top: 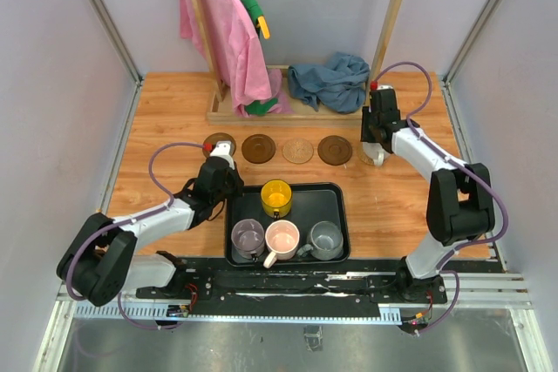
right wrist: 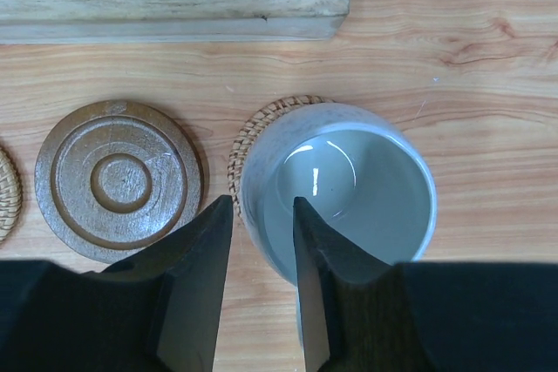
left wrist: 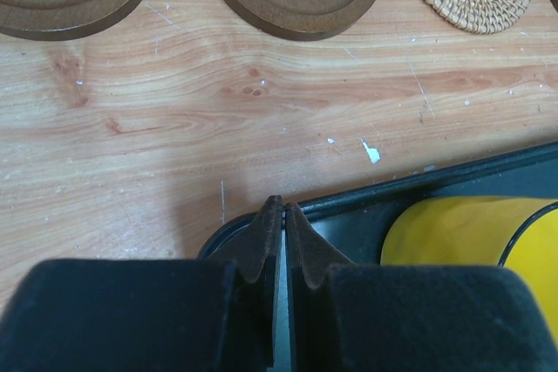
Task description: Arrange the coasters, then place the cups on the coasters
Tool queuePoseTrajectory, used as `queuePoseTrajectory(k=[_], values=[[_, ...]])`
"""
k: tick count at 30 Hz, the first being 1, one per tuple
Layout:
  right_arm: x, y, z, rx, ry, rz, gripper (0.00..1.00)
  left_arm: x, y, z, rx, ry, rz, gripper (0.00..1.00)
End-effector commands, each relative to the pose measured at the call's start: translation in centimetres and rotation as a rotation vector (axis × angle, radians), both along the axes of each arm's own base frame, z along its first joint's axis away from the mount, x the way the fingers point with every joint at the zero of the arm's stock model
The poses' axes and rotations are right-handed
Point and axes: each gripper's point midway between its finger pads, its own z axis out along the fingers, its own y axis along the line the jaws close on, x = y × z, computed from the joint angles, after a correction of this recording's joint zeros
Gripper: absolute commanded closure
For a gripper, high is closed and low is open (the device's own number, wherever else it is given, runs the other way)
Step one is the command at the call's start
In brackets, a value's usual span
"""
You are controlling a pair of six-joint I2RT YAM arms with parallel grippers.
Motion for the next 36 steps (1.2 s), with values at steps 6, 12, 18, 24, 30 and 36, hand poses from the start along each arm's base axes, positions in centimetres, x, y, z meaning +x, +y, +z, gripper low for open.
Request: queuePoseTrajectory(k=[6, 12, 18, 24, 30, 36], values=[[0.8, 0.1, -0.7, 0.017, 0.019, 0.026, 0.68, 0.4, -0.2, 0.0, 0.001, -0.014, 0.003, 0.91], [0.6, 0.5, -0.8, 0.026, 0.020, 0.052, 0.68, 0.4, -0.2, -0.2, 0.004, -0.010, 0.003, 0.91], [0.3, 0.7, -0.8, 0.033, 0.020, 0.073, 0.69, 0.4, -0.3, -0.5, 0.006, 0.001, 0.002, 0.91], [-0.1, 0.9, -0.9, 0.041, 0.020, 0.084, 0.69, 0.4, -0.3, -0.8, 0.009, 0.006, 0.002, 0.91], [-0.5, 1.1, -1.2, 0.051, 0.028, 0.095, 0.69, 0.4, -0.3, -0.9, 0.011, 0.011, 0.003, 0.91], [-0.9, 1.1, -1.3, 0.055, 0.030, 0.102, 0.69, 0.5, -0.4, -0.9, 0.009, 0.010, 0.004, 0.91]])
